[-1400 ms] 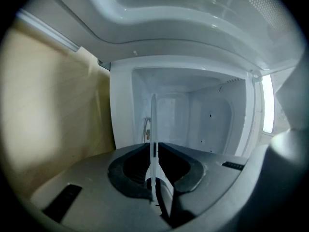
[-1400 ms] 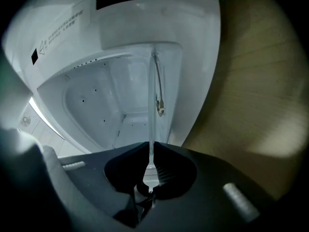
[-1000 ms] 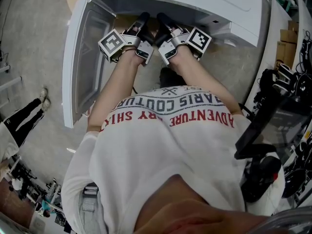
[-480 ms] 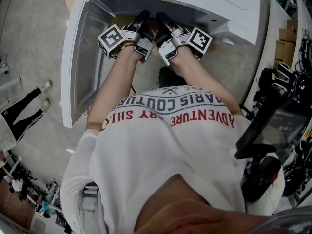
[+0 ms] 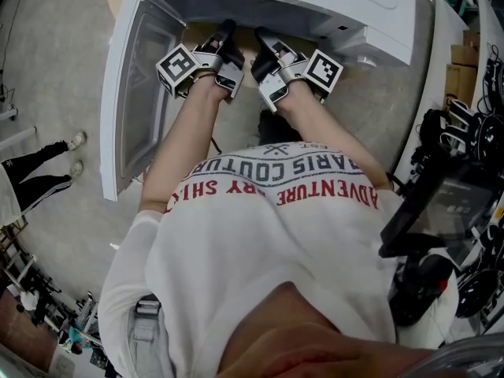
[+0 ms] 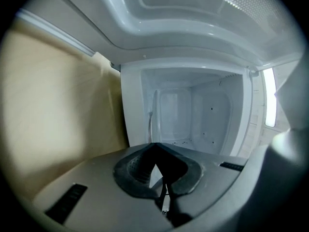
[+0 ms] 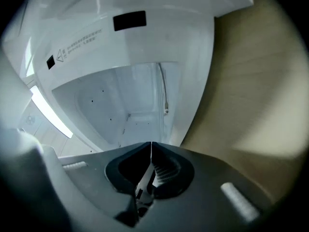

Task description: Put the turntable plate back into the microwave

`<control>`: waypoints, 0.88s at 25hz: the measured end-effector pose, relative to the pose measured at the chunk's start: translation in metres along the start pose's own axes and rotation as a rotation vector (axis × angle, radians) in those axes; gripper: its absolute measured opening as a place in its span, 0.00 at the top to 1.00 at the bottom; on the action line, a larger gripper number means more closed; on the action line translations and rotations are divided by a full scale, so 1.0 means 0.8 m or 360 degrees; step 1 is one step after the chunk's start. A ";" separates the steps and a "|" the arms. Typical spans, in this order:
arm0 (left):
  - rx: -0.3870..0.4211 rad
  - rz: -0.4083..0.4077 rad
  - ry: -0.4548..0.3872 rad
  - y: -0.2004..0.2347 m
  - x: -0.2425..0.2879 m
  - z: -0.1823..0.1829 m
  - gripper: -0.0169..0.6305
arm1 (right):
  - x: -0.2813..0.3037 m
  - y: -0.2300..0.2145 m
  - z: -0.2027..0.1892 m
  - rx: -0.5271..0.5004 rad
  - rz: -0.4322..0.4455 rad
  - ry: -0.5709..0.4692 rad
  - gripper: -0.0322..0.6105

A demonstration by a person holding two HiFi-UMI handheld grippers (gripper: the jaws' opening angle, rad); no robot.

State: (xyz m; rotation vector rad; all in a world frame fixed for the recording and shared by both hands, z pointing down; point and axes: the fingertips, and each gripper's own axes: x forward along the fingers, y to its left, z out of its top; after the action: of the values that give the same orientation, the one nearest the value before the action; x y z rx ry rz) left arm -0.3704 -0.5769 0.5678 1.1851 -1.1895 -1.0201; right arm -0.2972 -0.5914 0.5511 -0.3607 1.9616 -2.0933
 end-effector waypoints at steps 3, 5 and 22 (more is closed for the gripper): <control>0.0110 -0.0030 0.0075 -0.011 -0.020 -0.024 0.97 | -0.018 0.008 -0.018 -0.0110 0.0015 0.0035 0.95; 0.0278 -0.0061 0.0155 -0.026 -0.037 -0.045 0.97 | -0.035 0.018 -0.031 -0.0222 0.0028 0.0064 0.95; 0.2216 -0.0226 0.0876 -0.168 -0.280 -0.282 0.97 | -0.314 0.152 -0.211 -0.2175 -0.0163 0.0803 0.95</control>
State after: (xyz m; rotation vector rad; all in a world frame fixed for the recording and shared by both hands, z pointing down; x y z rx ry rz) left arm -0.1697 -0.3455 0.4086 2.4160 -1.3231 0.2608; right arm -0.1184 -0.3540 0.4163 -0.1278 3.4469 -0.5288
